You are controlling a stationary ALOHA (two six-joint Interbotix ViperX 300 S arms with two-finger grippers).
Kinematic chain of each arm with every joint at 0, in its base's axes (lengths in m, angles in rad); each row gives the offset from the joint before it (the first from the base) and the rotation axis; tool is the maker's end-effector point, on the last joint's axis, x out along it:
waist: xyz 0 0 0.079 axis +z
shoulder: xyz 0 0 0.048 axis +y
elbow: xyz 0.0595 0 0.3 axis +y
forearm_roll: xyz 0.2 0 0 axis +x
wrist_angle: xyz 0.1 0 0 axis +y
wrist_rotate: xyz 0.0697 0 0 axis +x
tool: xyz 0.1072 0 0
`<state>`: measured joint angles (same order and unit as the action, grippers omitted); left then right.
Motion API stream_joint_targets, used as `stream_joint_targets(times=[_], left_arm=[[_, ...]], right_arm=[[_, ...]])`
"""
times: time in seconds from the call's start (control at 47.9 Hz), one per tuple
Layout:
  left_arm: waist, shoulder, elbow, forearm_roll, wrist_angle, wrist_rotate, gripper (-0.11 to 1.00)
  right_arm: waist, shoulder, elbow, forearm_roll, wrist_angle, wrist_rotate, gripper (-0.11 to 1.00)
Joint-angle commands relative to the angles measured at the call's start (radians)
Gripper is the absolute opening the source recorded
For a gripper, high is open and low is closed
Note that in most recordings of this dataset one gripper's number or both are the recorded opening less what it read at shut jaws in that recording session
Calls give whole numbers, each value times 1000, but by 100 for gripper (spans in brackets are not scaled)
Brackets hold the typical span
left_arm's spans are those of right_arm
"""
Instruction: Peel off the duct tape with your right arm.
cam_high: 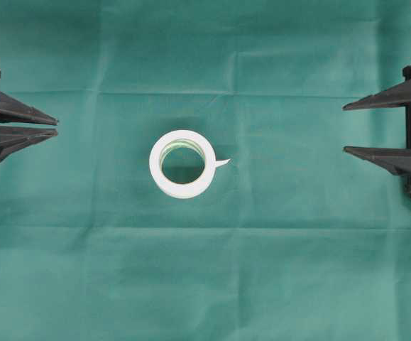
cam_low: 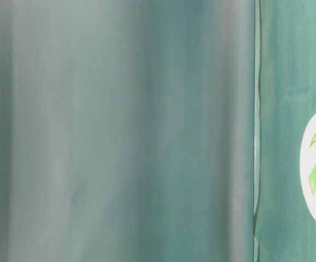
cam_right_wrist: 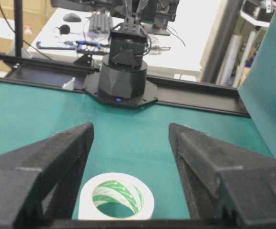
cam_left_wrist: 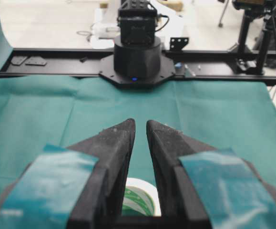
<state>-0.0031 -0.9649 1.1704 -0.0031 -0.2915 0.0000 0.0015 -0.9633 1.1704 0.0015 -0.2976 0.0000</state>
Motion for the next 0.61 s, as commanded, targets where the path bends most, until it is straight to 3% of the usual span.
stream_joint_targets(times=[0.0, 0.042, 0.146, 0.292, 0.459, 0.585], left_arm=[[-17, 2, 14, -9, -37, 2, 24], [-21, 0, 18, -9, -51, 2, 22], [-29, 0, 29, -11, -80, 3, 3], [-29, 14, 35, -12, -87, -2, 1], [-29, 37, 29, -14, -92, -8, 2], [-29, 58, 25, -12, -92, -6, 25]], right_arm=[[5, 5, 6, 0, -6, 0, 24], [5, 5, 12, 0, -8, 0, 21], [3, 3, 29, 0, -14, 0, 2], [3, 3, 43, 0, -35, 0, -10], [3, 3, 48, 0, -41, 0, -3], [3, 3, 51, 0, -41, 0, 16]])
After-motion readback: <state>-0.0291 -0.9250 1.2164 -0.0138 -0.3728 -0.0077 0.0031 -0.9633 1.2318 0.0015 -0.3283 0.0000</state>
